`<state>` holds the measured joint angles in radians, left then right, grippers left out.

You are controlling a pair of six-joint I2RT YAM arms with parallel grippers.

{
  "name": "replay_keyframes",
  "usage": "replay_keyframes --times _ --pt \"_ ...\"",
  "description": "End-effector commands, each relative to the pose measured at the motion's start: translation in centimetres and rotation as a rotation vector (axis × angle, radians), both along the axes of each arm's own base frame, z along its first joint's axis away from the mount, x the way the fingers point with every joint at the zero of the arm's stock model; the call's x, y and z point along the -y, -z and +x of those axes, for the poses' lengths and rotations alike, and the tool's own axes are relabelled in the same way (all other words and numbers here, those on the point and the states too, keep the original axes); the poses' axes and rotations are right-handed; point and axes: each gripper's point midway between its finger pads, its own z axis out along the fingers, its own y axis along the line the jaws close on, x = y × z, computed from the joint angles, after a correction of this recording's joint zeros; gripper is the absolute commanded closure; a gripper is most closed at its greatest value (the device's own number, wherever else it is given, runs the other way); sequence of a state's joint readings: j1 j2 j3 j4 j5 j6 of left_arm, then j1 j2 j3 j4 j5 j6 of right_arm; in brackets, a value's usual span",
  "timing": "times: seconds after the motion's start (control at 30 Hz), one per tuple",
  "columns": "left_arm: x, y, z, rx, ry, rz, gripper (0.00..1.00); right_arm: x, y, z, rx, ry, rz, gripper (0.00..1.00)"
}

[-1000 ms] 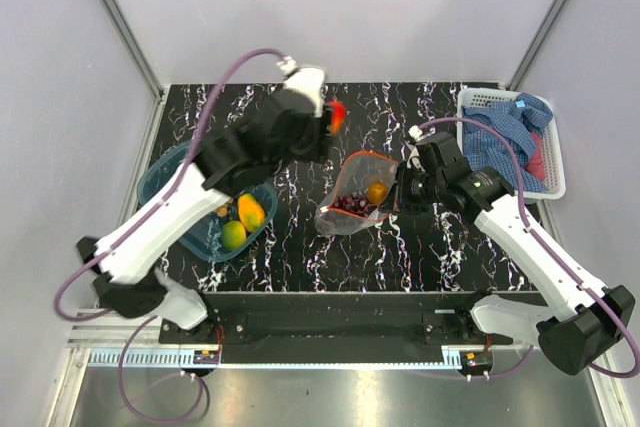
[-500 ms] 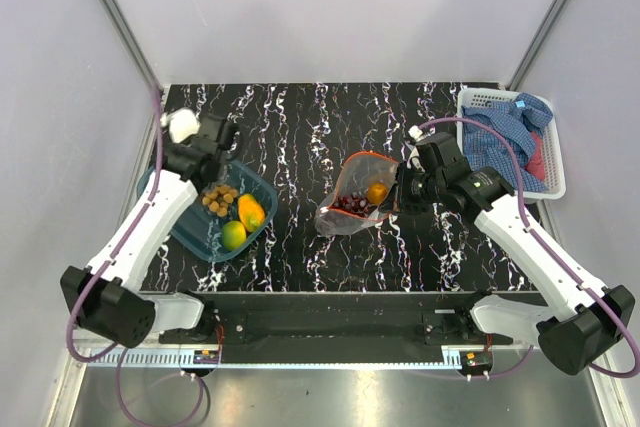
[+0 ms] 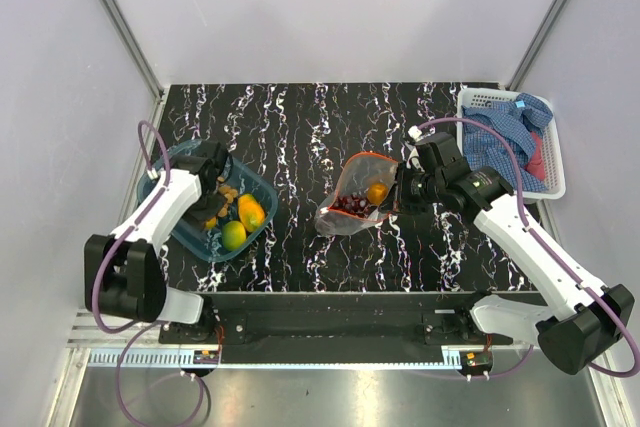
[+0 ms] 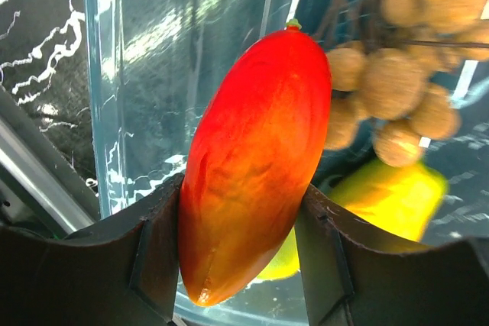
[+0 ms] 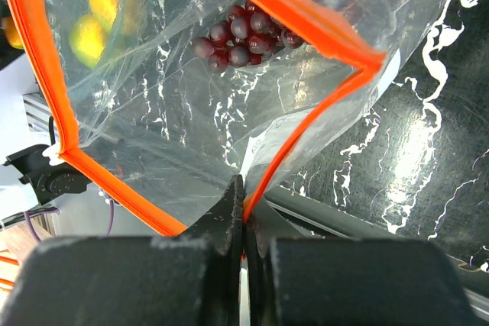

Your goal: Open the zip-top bag and remove the fake food

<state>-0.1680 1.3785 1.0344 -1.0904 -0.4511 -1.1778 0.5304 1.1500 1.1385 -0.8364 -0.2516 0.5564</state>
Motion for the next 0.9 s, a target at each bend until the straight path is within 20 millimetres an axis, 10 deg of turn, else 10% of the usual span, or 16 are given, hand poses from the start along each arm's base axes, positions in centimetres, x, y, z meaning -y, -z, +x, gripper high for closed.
replay_keyframes --times 0.0,0.33,0.67,0.87 --pt "-0.1 2.0 0.1 -0.020 -0.056 -0.010 0.72 0.1 -0.5 0.2 0.028 -0.003 -0.004 1.00" --pt "0.2 2.9 0.3 -0.028 -0.030 -0.037 0.01 0.1 -0.4 0.3 0.029 -0.002 -0.010 1.00" --pt "4.2 -4.3 4.9 0.152 0.226 -0.137 0.01 -0.2 -0.6 0.5 0.023 -0.010 -0.003 1.00" --pt "12.4 -12.3 8.4 0.418 0.556 -0.248 0.07 -0.5 -0.6 0.6 0.016 -0.013 0.004 1.00"
